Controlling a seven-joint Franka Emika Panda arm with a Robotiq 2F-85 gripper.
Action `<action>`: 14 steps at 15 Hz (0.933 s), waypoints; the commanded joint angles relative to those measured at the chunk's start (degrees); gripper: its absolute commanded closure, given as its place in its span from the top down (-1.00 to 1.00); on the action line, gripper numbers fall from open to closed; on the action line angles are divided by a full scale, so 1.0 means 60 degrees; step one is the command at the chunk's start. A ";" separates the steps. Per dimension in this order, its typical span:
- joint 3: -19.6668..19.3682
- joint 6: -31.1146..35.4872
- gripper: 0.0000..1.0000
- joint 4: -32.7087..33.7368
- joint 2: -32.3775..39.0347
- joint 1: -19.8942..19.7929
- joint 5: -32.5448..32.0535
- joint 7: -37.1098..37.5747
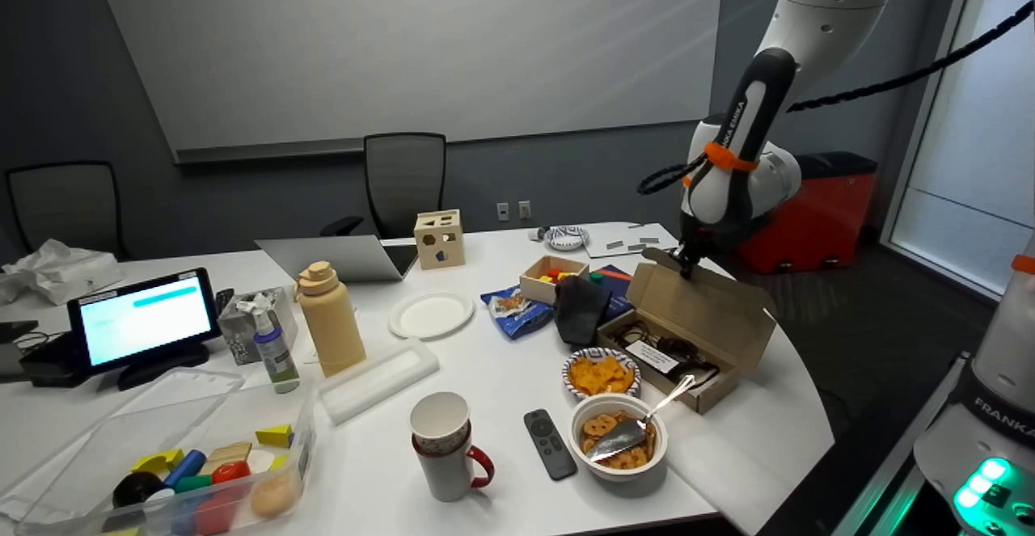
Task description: Close the brown box.
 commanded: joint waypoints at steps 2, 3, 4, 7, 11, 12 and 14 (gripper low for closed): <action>-0.0910 0.1099 -0.96 -0.0836 -0.0279 0.1046 -0.0490 0.0305; -0.1108 0.1364 -0.96 -0.0959 -0.0261 0.1330 -0.0403 0.0266; -0.1232 0.1529 -0.96 -0.1060 -0.0275 0.1524 -0.0330 0.0214; -0.1585 0.1911 -0.96 -0.1362 -0.0419 0.2133 -0.0158 0.0136; -0.1154 0.1557 -0.03 -0.1706 -0.0840 0.2030 -0.0141 0.0276; -0.0815 0.1379 0.10 -0.1804 -0.0984 0.1776 -0.0173 0.0373; 0.0308 0.0874 0.42 -0.2026 -0.1432 0.0949 0.0212 0.0251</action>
